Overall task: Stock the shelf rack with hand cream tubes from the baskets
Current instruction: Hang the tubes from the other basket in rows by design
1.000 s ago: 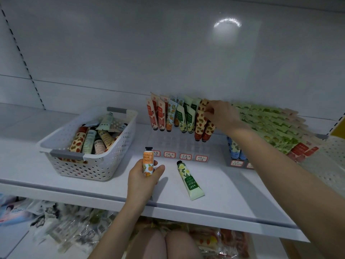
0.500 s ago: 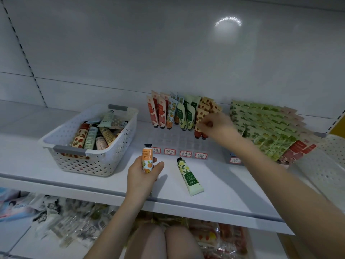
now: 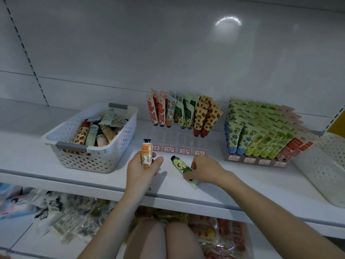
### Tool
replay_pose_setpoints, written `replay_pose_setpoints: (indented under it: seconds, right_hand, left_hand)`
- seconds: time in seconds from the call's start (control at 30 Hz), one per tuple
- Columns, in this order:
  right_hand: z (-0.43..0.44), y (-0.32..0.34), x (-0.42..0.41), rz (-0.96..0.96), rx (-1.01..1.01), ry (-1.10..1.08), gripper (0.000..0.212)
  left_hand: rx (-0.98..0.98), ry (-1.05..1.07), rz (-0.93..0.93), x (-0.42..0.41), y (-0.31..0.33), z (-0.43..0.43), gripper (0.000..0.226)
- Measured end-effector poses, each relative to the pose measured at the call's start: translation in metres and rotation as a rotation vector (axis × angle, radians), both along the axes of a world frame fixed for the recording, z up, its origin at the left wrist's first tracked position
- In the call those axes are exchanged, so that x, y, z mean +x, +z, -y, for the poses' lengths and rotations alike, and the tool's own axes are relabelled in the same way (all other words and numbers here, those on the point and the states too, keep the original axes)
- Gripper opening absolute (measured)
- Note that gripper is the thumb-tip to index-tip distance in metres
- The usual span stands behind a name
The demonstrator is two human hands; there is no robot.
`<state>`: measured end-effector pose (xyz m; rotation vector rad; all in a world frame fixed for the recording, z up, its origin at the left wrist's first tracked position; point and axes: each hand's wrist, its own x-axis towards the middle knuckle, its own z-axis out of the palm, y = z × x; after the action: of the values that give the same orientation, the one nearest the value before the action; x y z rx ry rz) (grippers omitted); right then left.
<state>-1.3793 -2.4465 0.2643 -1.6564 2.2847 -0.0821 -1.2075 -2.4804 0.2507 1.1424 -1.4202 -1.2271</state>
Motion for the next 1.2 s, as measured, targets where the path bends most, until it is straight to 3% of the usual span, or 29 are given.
replay_pose_setpoints:
  seconds: [0.07,0.17,0.3,0.47,0.53,0.67,0.83,0.97,1.2]
  right_hand:
    - [-0.003,0.002,-0.002,0.062,-0.08,0.039,0.021]
    - [-0.008,0.016,-0.007,0.318,-0.23,0.065,0.017]
    - [-0.018,0.042,-0.011,0.629,-0.243,0.064,0.016]
    - [-0.016,0.052,-0.015,1.187,-0.411,-0.164,0.01]
    - [-0.012,0.052,-0.014,1.264,-0.494,-0.215,0.013]
    - [0.003,0.069,-0.014,0.766,-0.674,-0.177,0.012]
    - [0.049,0.098,-0.019,0.245,-0.747,-0.048,0.032]
    - [0.079,0.101,-0.024,0.101,-0.719,0.048,0.032]
    - [0.098,0.104,-0.041,0.015,-0.71,-0.018,0.029]
  left_hand:
    - [-0.006,0.002,-0.003,0.002,0.0,0.002,0.013]
    - [-0.016,-0.022,0.006,0.004,0.001,0.005,0.01]
    - [-0.037,-0.166,0.042,0.003,0.006,0.003,0.013]
    - [0.005,-0.184,-0.05,-0.003,0.007,0.0,0.008]
    - [0.008,-0.168,-0.052,-0.006,0.007,0.002,0.009]
    - [-0.011,-0.108,0.009,-0.011,0.003,0.006,0.01]
    - [0.018,-0.074,0.022,-0.009,-0.003,0.011,0.016]
    - [0.032,-0.062,0.026,-0.006,-0.009,0.015,0.015]
    - [0.055,-0.045,0.039,-0.001,-0.016,0.02,0.016]
